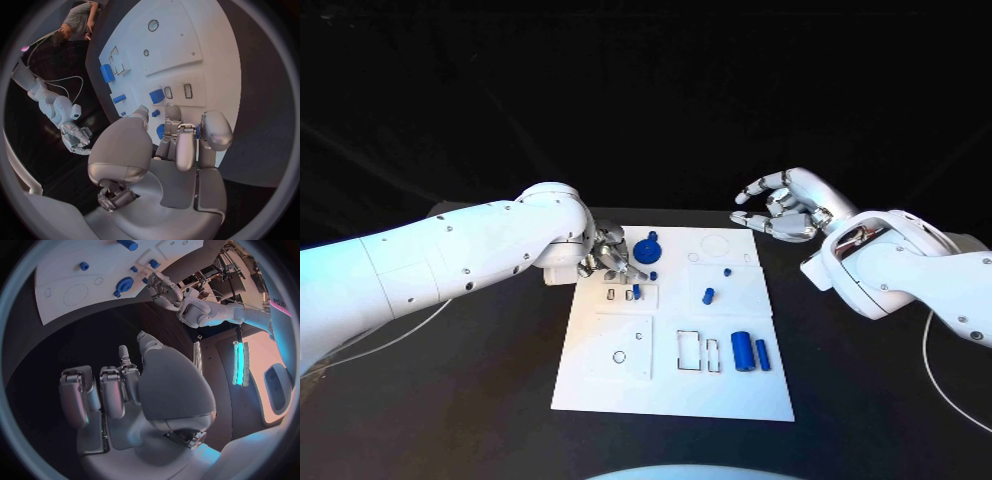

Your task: Assemble the parts on the task board

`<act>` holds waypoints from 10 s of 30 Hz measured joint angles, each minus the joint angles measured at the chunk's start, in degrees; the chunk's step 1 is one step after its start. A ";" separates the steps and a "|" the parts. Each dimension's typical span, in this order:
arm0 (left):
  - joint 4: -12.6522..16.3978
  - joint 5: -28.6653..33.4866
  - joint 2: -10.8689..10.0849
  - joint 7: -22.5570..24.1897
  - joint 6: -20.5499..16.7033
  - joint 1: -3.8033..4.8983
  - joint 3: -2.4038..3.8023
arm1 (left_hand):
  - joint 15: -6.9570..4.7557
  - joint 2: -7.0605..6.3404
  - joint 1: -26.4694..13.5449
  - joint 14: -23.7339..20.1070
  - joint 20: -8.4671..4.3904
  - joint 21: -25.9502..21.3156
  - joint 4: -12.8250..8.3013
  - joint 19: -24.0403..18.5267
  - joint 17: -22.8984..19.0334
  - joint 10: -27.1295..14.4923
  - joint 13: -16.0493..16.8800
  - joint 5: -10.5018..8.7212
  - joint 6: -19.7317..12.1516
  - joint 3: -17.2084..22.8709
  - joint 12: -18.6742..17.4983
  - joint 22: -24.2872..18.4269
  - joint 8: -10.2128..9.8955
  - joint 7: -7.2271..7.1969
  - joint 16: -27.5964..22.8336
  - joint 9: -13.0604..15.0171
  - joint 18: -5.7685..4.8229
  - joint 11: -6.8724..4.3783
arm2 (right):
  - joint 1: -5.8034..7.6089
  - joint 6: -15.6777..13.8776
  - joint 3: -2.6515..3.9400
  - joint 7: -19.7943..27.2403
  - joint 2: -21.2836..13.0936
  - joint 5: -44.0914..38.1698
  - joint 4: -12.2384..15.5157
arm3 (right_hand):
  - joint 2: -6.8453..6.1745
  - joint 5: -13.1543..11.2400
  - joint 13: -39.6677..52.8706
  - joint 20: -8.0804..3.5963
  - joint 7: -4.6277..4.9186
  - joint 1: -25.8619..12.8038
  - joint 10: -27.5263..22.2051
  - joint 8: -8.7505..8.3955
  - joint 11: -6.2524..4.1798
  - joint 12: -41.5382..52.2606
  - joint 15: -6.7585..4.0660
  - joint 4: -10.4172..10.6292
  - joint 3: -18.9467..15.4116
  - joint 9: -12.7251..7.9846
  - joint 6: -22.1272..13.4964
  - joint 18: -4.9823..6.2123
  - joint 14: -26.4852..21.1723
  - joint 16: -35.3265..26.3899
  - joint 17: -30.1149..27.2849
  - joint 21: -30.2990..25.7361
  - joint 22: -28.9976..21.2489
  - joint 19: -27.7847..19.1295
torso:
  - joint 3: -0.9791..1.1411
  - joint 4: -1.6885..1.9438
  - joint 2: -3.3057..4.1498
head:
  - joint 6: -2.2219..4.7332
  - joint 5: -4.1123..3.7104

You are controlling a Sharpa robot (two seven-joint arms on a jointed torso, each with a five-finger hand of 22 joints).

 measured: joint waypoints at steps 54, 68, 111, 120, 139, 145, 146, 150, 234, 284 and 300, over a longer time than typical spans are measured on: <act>-2.47 0.74 2.63 -0.40 3.34 -0.51 -0.31 | -0.20 1.07 4.60 -0.21 -0.24 0.63 -0.32 0.99 -0.02 0.21 0.88 0.00 0.00 2.72 0.72 1.45 -0.01 0.00 0.20 0.41 0.02 -0.20 | -0.55 0.54 -0.01 -0.32 1.23 -0.02 -0.83 | 0.00 0.55 -0.03 0.00 0.00 0.00 0.00 0.22 0.00 0.00 0.00 -0.01 0.31 -0.02 0.00 0.00 0.00 -0.23 -0.03 0.00 0.01 0.00 | 0.14 0.06 0.11 | -1.03 -0.07; -2.55 1.61 2.77 -0.40 3.46 -0.48 -0.30 | -0.63 -1.51 11.27 -0.20 -0.44 0.62 -0.95 1.19 -0.03 -0.12 0.70 -0.03 0.02 15.42 0.53 1.78 -0.73 -0.45 0.19 0.29 0.02 -0.52 | -0.70 0.64 -0.01 -0.32 1.45 -0.02 -0.93 | 0.00 0.89 -0.03 0.00 0.00 0.00 0.00 0.22 0.00 0.00 0.00 -0.14 0.49 -0.03 0.00 0.00 0.00 -0.23 -0.04 -0.29 0.01 0.00 | 0.17 0.07 0.11 | -1.21 -0.11; 7.06 6.21 -4.94 0.54 -9.86 -2.45 -0.33 | -2.38 -10.49 -2.06 -0.08 -1.57 2.83 -4.85 2.74 0.02 9.02 9.70 17.13 0.07 37.56 7.90 6.50 7.92 -1.87 -0.95 12.39 -0.91 -2.86 | -0.94 0.76 -0.02 -0.23 1.08 0.10 -1.02 | 0.00 2.09 0.00 0.00 0.00 0.00 0.00 0.44 0.01 0.00 0.00 -0.16 1.11 -0.03 0.00 0.00 0.00 -0.23 -0.01 -0.29 -0.02 0.00 | 0.29 0.32 0.03 | -1.31 0.24; 7.63 1.43 -4.79 0.78 -12.96 -3.69 -0.40 | -2.67 -10.86 -2.43 -0.20 -1.68 3.10 -4.85 2.85 0.01 10.08 10.65 18.16 0.45 37.56 8.85 7.05 8.10 -1.87 -0.72 12.66 -0.91 -3.00 | -1.07 0.73 -0.03 -0.17 0.99 0.15 -1.02 | 0.00 2.09 0.00 0.00 0.00 0.00 0.00 0.44 0.00 0.00 0.00 -0.16 1.11 -0.03 0.00 0.00 0.00 -0.23 -0.01 -0.29 -0.03 0.00 | 0.20 0.14 0.07 | -1.30 0.43; 7.22 -4.37 -4.48 0.57 -11.45 -4.12 -0.44 | -2.67 -11.03 -3.20 -0.21 -1.78 3.30 -4.85 2.94 0.00 10.75 11.66 19.11 0.76 37.56 9.81 7.46 8.58 -2.16 -0.47 13.10 -0.90 -3.17 | -1.28 0.71 -0.03 -0.11 1.01 0.22 -1.10 | -0.18 2.31 -0.02 0.00 0.00 -0.18 0.00 0.44 0.00 0.00 0.00 -0.16 1.11 -0.04 0.00 0.00 0.00 -0.23 -0.02 -0.29 0.01 0.00 | 0.24 0.12 0.14 | -1.59 0.42; 6.84 -5.13 -4.37 0.53 -10.83 -4.12 -0.44 | -2.67 -11.26 -3.43 -0.21 -1.78 3.30 -4.85 2.94 0.00 10.75 11.60 19.31 1.16 37.56 9.81 7.45 8.60 -2.56 -0.47 13.20 -0.90 -3.17 | -1.30 0.71 -0.03 -0.09 1.01 0.24 -1.10 | -0.31 2.31 -0.02 0.00 0.00 -0.31 0.00 0.44 0.00 0.00 0.00 -0.16 1.11 -0.04 0.00 0.00 0.00 -0.22 -0.03 -0.29 0.01 0.00 | 0.23 0.10 0.14 | -1.68 0.48; 6.78 -5.23 -4.32 0.53 -10.79 -4.12 -0.44 | -2.67 -11.26 -3.43 -0.21 -1.78 3.30 -4.85 2.94 0.00 10.75 11.53 19.31 1.17 37.56 9.81 7.45 8.60 -2.56 -0.47 13.20 -0.90 -3.17 | -1.31 0.71 -0.03 -0.09 1.01 0.24 -1.10 | -0.31 2.31 -0.02 0.00 0.00 -0.31 0.00 0.44 0.01 0.00 0.00 -0.16 1.11 -0.04 0.00 0.00 0.00 -0.22 -0.03 -0.29 0.01 0.00 | 0.23 0.10 0.14 | -1.68 0.49; 6.56 -5.67 -4.11 0.53 -10.74 -4.12 -0.45 | -2.67 -11.34 -3.51 -0.21 -1.78 3.30 -4.85 2.94 -0.01 10.75 11.40 19.31 1.37 37.56 9.81 7.45 8.60 -2.59 -0.47 13.20 -0.90 -3.16 | -1.32 0.71 -0.03 -0.07 1.01 0.25 -1.11 | -0.31 2.31 -0.02 0.00 0.00 -0.31 0.00 0.44 0.00 0.00 0.00 -0.16 1.11 -0.04 0.00 0.00 0.00 -0.22 -0.03 -0.28 0.00 0.00 | 0.23 0.10 0.15 | -1.70 0.51; 9.60 -11.06 -5.22 1.20 -19.82 -6.64 -0.64 | -3.07 -11.33 -3.95 -0.21 -2.18 3.98 -4.52 3.34 -0.03 11.16 11.64 19.54 2.20 37.89 9.80 8.91 9.19 -2.78 -0.01 13.88 -1.82 -3.56 | -1.84 0.59 -0.02 0.41 1.05 0.54 -1.38 | -0.31 2.31 0.00 -0.20 0.00 -0.31 0.00 0.66 0.00 -0.23 0.00 -0.24 1.66 -0.04 0.00 0.00 0.00 -0.22 -0.03 -0.29 0.00 0.21 | 0.26 0.10 0.13 | -2.74 0.52; 9.24 -10.84 -5.25 1.03 -17.47 -6.60 -0.60 | -3.47 -11.57 -7.04 -0.21 -2.39 4.20 -7.08 3.54 0.01 11.49 9.83 19.41 2.91 41.24 9.47 9.54 9.62 -3.50 0.38 14.77 -1.81 -3.88 | -2.02 0.59 -0.01 0.43 1.06 0.64 -1.54 | -0.53 2.55 -0.02 -0.20 0.00 -0.53 0.00 0.88 0.00 -0.23 -0.20 -0.17 2.05 -0.09 0.00 0.00 -0.21 -0.22 -0.01 -0.64 -0.03 0.21 | 0.25 0.10 0.12 | -3.36 0.62; 8.49 -9.50 -4.97 1.00 -17.10 -6.52 -0.55 | -3.89 -11.27 -11.55 -0.20 -2.60 4.55 -9.17 3.75 0.01 12.21 11.37 18.63 3.77 43.32 10.64 10.25 9.62 -4.27 0.87 15.05 -1.81 -4.59 | -2.02 0.59 -0.03 0.44 1.08 0.66 -1.60 | -0.65 2.54 -0.03 -0.20 0.00 -0.65 0.00 0.88 0.00 -0.23 -0.21 -0.17 2.05 -0.08 0.00 0.00 -0.21 -0.44 -0.01 -0.85 0.02 0.21 | 0.25 0.10 0.12 | -3.79 0.55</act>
